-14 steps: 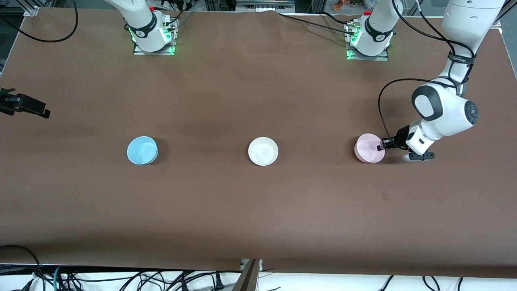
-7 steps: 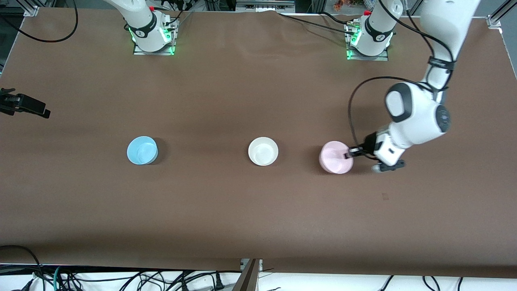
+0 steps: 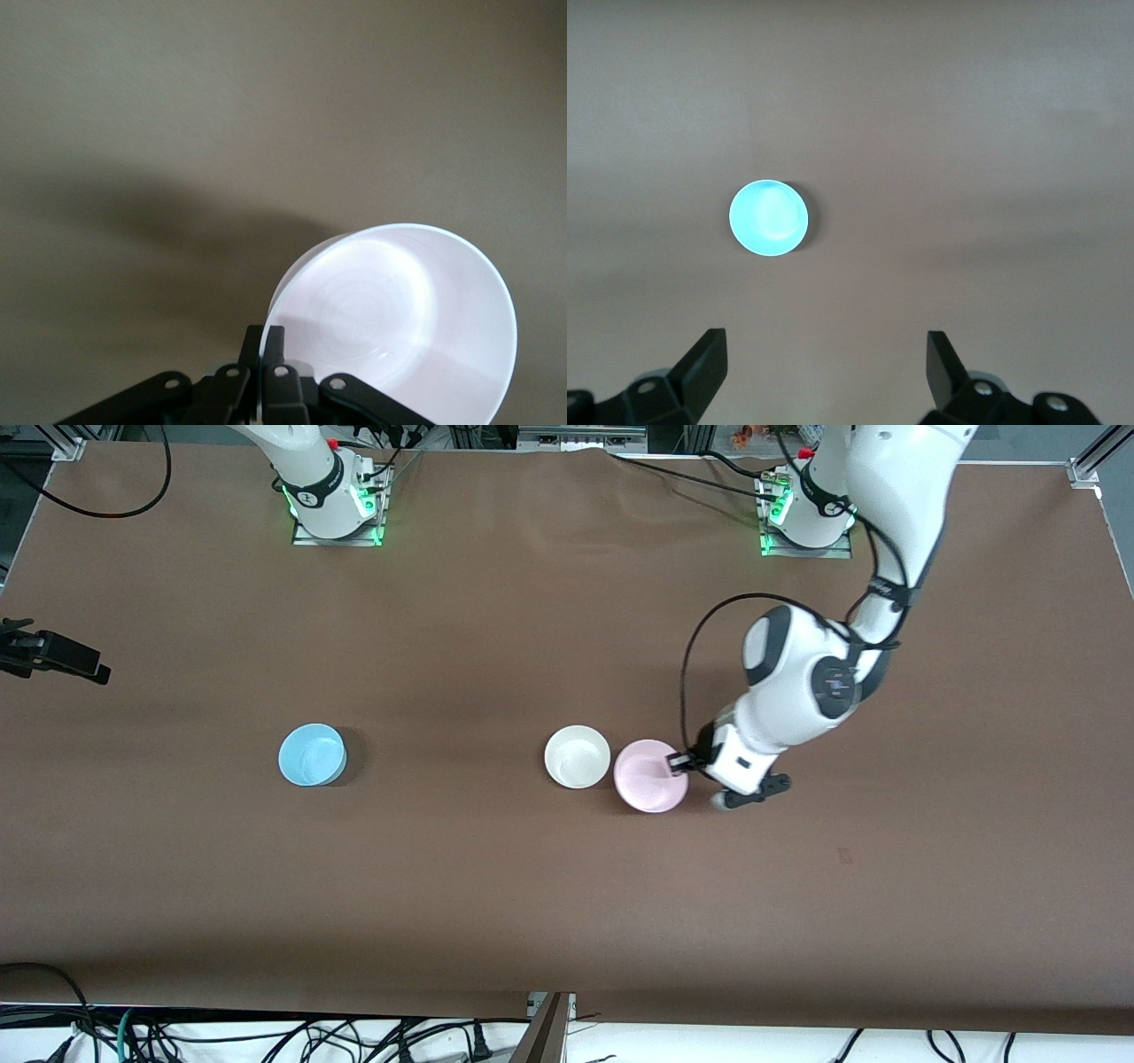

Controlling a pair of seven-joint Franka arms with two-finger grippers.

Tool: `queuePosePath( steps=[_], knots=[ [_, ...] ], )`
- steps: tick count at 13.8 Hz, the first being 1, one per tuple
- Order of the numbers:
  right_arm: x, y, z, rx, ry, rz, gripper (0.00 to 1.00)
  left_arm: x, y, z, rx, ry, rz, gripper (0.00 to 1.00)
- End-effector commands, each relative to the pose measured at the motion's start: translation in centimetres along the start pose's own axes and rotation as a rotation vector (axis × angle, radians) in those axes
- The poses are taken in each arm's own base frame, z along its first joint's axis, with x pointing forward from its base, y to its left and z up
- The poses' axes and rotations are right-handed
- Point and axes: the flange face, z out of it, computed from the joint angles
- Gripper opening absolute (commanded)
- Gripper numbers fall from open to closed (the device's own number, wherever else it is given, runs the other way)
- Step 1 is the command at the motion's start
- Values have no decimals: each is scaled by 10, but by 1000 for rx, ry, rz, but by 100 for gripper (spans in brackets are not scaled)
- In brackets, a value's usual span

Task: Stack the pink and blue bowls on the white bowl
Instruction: 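Carry the pink bowl with the left gripper onto the white bowl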

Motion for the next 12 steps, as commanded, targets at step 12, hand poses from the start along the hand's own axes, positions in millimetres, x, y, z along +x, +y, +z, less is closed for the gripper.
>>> queuePosePath(
  steps=[12],
  knots=[
    [1,0,-4,15,-5,1,99,-55,53,66,68,-10,88,0]
  ],
)
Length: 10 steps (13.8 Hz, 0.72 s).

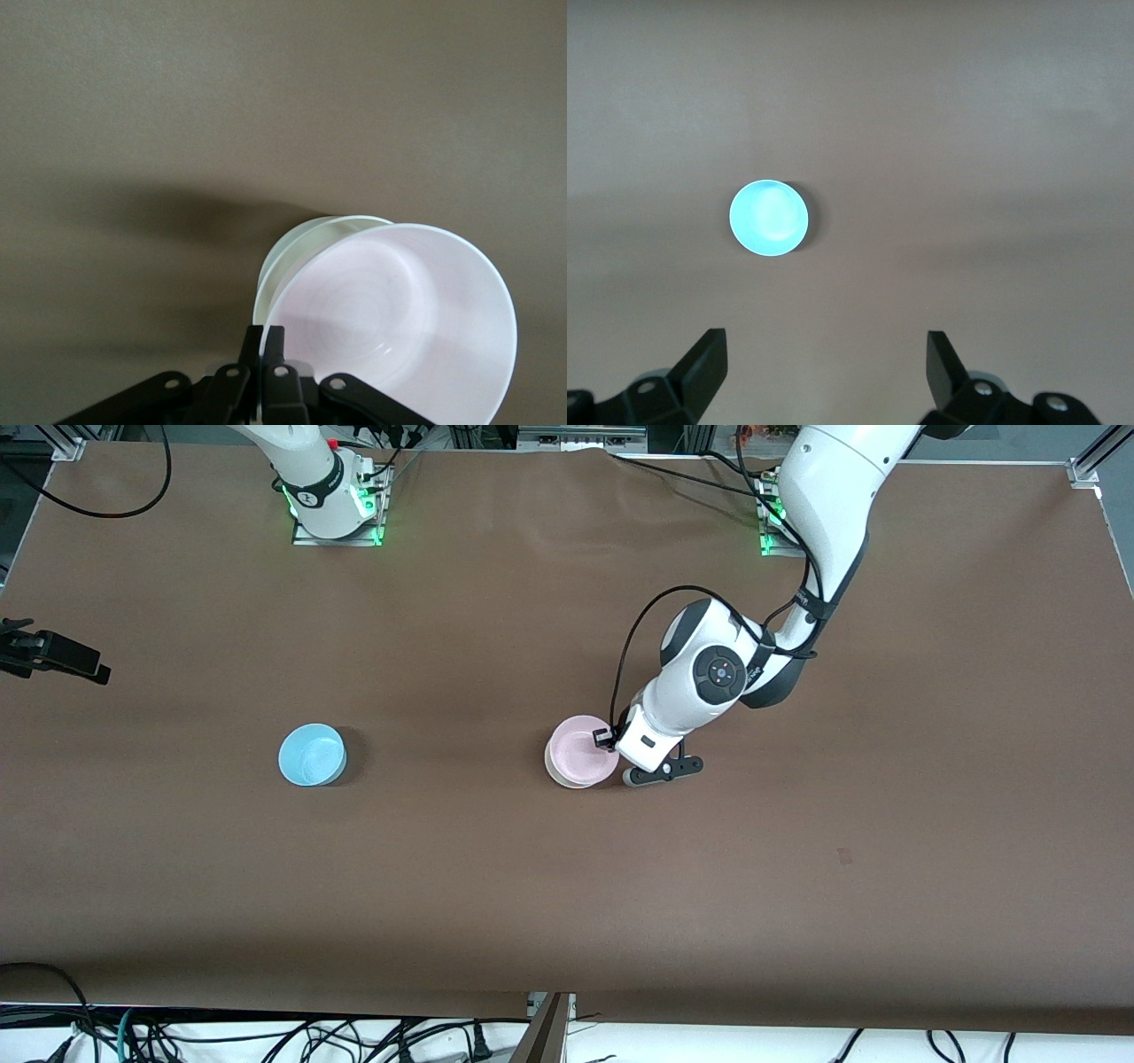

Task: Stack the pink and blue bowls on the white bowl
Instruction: 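Carry the pink bowl with the left gripper onto the white bowl, then lower the pink bowl into the white bowl and open the left gripper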

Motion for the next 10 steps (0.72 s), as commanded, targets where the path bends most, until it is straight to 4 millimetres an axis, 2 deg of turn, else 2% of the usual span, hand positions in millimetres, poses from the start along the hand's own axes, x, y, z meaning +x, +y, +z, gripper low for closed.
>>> queuePosePath(
  steps=[1,10],
  knots=[
    [1,0,-4,15,-5,1,99,4,4,9,4,25,-3,0],
    [1,0,-4,15,-5,1,99,5,2,17,6,15,-27,0]
  ],
)
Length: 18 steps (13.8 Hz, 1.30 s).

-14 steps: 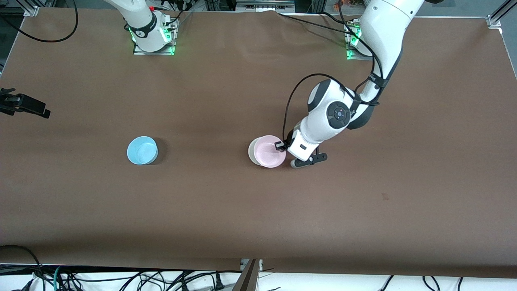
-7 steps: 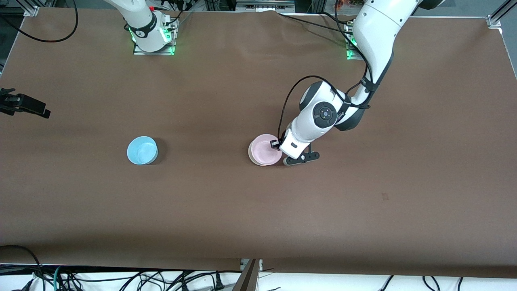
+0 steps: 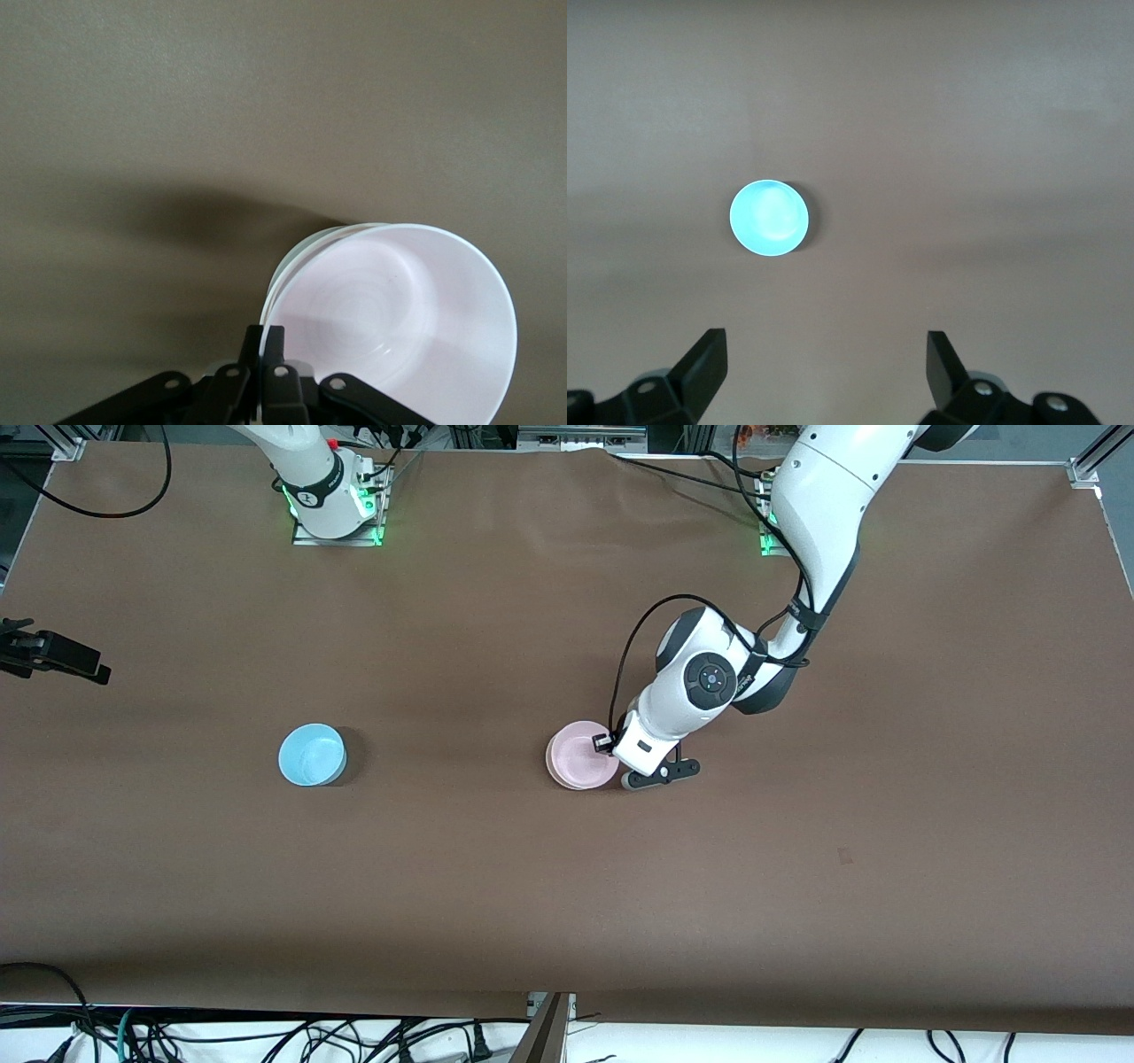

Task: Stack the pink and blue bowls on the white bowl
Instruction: 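Lower the pink bowl into the white bowl and open the left gripper, then withdraw the left gripper while the right gripper reaches the blue bowl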

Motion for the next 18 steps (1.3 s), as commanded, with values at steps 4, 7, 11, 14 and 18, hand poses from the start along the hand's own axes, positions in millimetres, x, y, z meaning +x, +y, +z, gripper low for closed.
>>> queuePosePath(
  steps=[4,7,11,14,18],
  knots=[
    [1,0,-4,14,-5,1,99,-1,10,5,-2,6,-25,24],
    [1,0,-3,14,-6,1,99,1,15,0,-14,13,-29,50],
    [1,0,-4,14,-5,1,99,21,4,-31,-27,41,-39,100],
    [1,0,-3,14,-5,1,99,43,-23,-78,18,12,30,100],
    [3,-2,0,15,-9,0,99,94,-110,-168,114,-14,125,100]
  ],
)
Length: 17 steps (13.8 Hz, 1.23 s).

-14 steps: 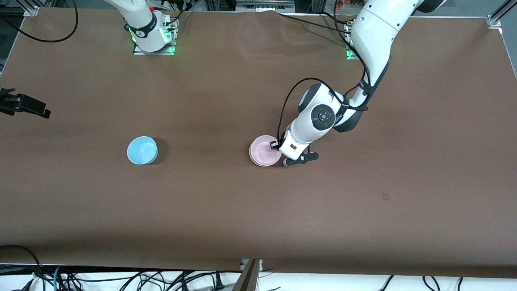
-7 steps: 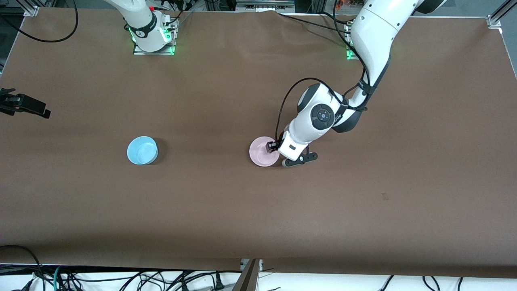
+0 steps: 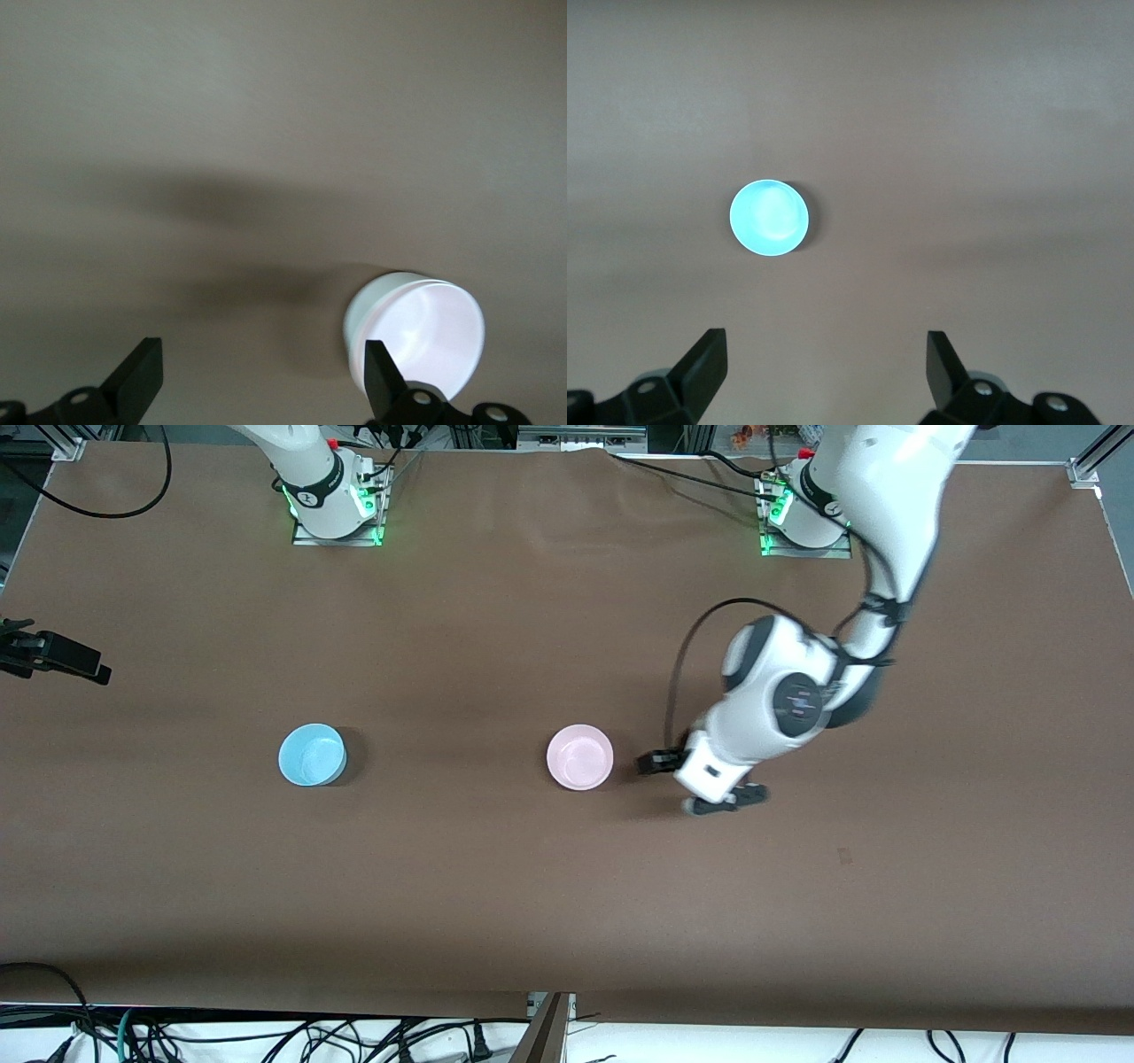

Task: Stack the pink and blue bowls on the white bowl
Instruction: 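Withdraw the left gripper while the right gripper reaches the blue bowl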

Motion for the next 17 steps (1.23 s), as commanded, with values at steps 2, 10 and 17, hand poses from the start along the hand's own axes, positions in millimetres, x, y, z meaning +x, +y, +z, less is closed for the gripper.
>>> queuePosePath(
  steps=[2,10,17],
  knots=[
    [11,-12,9,51,-1,-6,99,32,-108,-96,102,27,76,100],
    [84,-93,152,-18,42,-88,99,32,-272,-268,141,66,40,100],
    [90,-91,274,6,33,-33,99,-13,-245,-338,287,73,136,100]
  ],
)
